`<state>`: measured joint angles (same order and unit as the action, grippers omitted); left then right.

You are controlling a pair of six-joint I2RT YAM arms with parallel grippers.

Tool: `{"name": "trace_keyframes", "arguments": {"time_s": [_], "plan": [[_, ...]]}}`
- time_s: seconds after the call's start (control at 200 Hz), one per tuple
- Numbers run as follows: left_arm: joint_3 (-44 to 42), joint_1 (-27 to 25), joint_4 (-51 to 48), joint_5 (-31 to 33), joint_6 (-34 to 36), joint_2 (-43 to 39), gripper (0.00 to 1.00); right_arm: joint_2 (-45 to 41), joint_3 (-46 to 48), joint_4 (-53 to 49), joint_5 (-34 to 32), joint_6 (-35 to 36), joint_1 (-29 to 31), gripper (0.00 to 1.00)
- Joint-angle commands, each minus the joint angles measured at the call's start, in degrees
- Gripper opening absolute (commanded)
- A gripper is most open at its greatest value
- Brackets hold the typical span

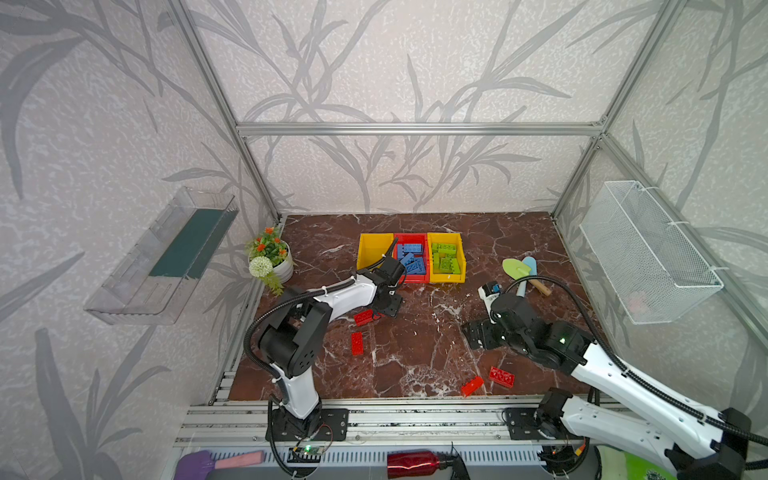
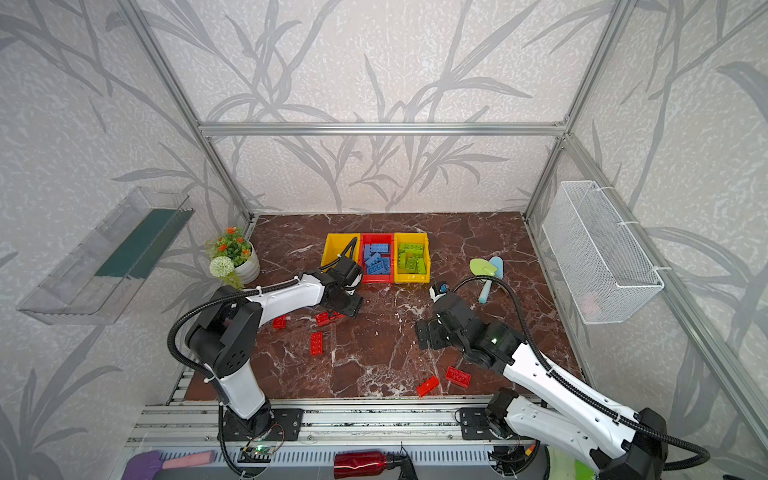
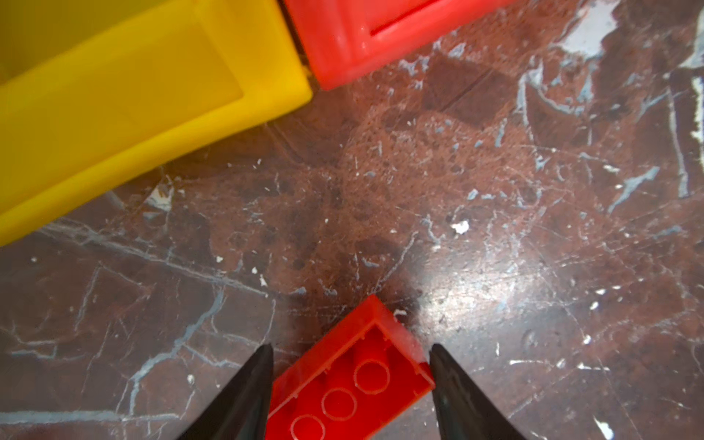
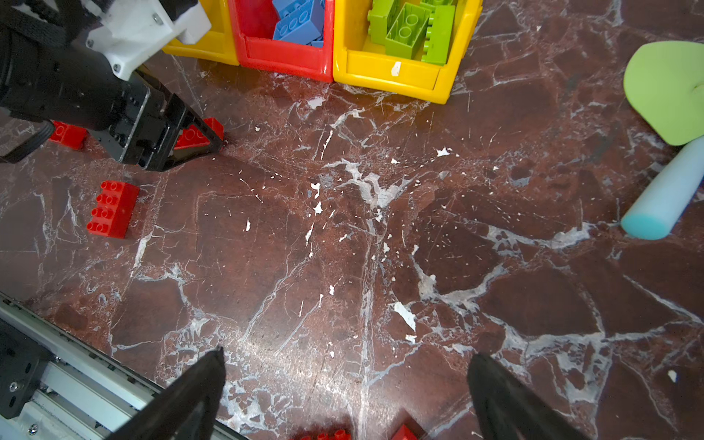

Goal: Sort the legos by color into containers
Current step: 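Close the left gripper on the red brick, then carry the red brick with the left gripper into the empty yellow bin and release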

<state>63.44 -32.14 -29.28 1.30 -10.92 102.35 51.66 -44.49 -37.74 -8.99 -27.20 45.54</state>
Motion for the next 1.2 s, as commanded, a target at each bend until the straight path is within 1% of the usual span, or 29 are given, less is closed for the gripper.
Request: {"name": "trace_keyframes", "arguments": {"time_s": [0.0,0.195,0.415,0.585,0.7,0.765,0.855,0.915,1.07,1.124,1.194], "plan": [[-1.25,-0.01,-1.94,0.03,-2.44,-1.63,0.65,-1.53,0.71,-0.68,-0.85,0.26,0.16,0.99],[-2.51,0.05,-2.67,0.73,-5.53,-2.48,0.66,-2.39,1.00,-0.93,-0.59,0.04,0.21,0.99],[-3.59,0.00,-3.26,1.51,-7.17,-4.35,0.75,-3.14,1.14,-1.12,-0.41,-0.22,0.17,0.99],[-4.42,0.02,-3.37,0.55,-8.15,-4.70,0.75,-3.76,1.16,-1.35,-0.32,-0.40,0.21,1.00],[-4.99,-0.01,-2.55,0.09,-7.99,-4.28,0.69,-3.76,1.01,-1.23,-0.07,-0.40,0.16,0.99],[-4.90,0.00,-2.40,-0.47,-7.89,-3.76,0.65,-3.76,0.98,-1.29,0.02,-0.48,0.16,0.99],[-4.81,-0.06,-2.52,-1.29,-8.06,-3.60,0.51,-3.85,0.89,-1.31,-0.01,-0.48,0.16,0.99],[-4.94,-0.07,-2.54,-1.44,-8.33,-4.03,0.44,-3.93,1.02,-1.38,-0.06,-0.55,0.10,0.99],[-4.66,-0.17,-2.87,-1.83,-8.41,-4.46,0.42,-3.78,1.25,-0.80,0.07,-0.67,0.16,0.99],[-4.10,-0.12,-3.22,-1.72,-8.59,-4.03,0.40,-3.54,1.16,-0.70,0.12,-0.57,0.16,0.99],[-2.97,-0.12,-4.10,-1.36,-8.98,-3.32,0.34,-3.33,1.05,-0.57,0.12,-0.40,0.16,0.99]]}}
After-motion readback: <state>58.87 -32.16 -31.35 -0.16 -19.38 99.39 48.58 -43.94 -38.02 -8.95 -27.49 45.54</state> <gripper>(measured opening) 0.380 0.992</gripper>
